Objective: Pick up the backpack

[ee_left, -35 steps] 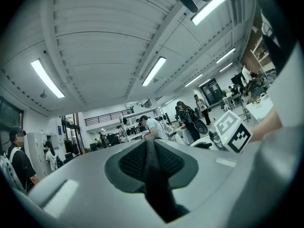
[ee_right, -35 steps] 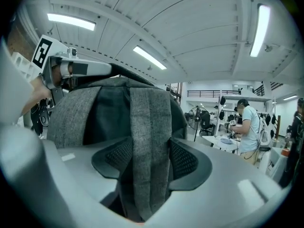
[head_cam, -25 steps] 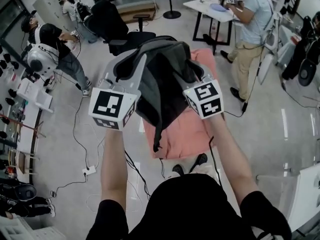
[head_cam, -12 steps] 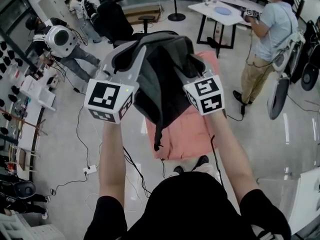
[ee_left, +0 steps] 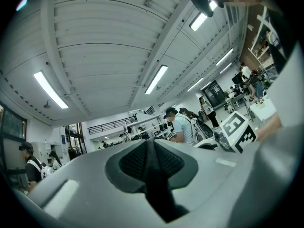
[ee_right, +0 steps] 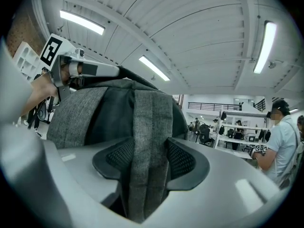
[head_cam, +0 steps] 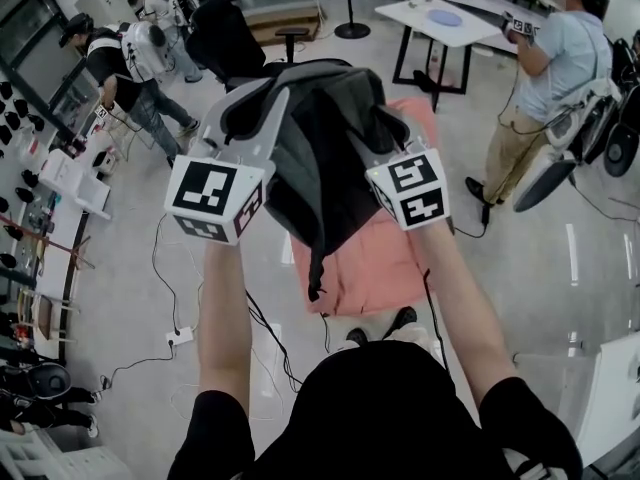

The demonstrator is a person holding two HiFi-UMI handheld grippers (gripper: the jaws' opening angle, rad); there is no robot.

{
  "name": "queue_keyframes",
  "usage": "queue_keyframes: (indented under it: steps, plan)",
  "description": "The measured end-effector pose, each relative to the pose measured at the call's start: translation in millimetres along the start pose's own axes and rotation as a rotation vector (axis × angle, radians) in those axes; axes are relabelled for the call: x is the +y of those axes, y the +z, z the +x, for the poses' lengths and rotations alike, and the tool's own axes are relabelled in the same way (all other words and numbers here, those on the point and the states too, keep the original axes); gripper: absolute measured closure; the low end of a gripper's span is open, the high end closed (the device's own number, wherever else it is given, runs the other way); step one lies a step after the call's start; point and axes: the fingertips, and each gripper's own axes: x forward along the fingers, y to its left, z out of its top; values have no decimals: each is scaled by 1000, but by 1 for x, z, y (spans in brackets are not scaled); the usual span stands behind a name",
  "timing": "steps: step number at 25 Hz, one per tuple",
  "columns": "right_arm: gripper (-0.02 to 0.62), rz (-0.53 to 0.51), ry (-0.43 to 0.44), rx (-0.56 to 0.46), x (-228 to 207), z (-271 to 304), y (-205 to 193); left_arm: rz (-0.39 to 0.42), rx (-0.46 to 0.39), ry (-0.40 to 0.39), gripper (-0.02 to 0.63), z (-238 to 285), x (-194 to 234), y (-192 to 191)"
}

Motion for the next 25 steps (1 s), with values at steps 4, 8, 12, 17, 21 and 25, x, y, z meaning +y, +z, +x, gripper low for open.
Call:
queue_keyframes:
  steps: [4,8,12,17,21,25]
  plan:
    - [377,-7,0,10,7,5,3,-2,8,1,560,-2,6,-2]
    - [413,-10,9,14,12,7,3,-6,13,0,560,-2,8,-2]
    - [423,-9,6,13,12,3,4,-11,11,-3,560,-2,5,1]
    - [433,-16,4,12,14,2,6,-16,6,-5,560,-6,6,3]
    - [434,-14,1,8,15,-6,3,-10,4,-8,560,-9,-2,4]
    - [439,-17,5,10,15,-12,1,-8,5,-9,560,-11,-8,6]
